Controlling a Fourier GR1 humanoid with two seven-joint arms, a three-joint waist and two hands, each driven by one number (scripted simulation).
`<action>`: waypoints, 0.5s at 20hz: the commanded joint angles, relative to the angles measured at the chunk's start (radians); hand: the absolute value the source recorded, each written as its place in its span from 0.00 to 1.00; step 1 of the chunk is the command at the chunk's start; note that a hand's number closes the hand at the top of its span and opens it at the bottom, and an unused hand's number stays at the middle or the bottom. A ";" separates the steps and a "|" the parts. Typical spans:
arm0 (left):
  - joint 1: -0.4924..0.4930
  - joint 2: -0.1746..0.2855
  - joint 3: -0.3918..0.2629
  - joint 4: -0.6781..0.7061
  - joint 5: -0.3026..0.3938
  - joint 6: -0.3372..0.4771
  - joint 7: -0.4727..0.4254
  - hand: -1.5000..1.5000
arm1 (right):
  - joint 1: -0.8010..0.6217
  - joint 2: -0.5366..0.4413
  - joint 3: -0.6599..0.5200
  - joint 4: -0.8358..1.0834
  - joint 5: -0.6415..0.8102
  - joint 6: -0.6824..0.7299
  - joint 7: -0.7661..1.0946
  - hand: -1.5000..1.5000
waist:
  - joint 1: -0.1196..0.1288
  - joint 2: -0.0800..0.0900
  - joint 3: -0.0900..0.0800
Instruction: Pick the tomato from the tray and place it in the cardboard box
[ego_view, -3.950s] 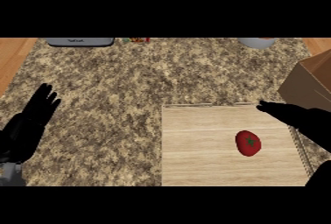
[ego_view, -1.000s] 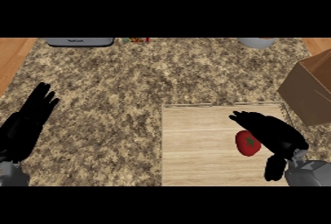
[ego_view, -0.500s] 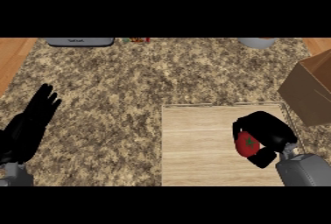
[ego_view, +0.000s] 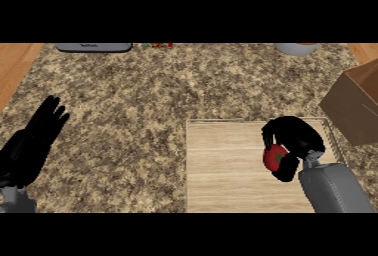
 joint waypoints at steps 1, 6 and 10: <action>-0.032 0.010 0.004 -0.002 0.001 0.009 0.024 0.50 | -0.076 0.116 -0.127 0.122 0.028 -0.070 0.237 1.00 | 0.005 0.005 0.001; 0.056 -0.050 -0.035 -0.027 -0.026 0.007 -0.042 0.50 | -0.226 0.182 -0.137 0.292 0.111 -0.247 0.340 1.00 | 0.014 0.003 0.001; 0.051 -0.012 -0.004 -0.106 0.000 0.013 0.050 0.50 | -0.260 0.120 -0.146 0.212 0.104 -0.232 0.321 1.00 | -0.002 -0.003 0.001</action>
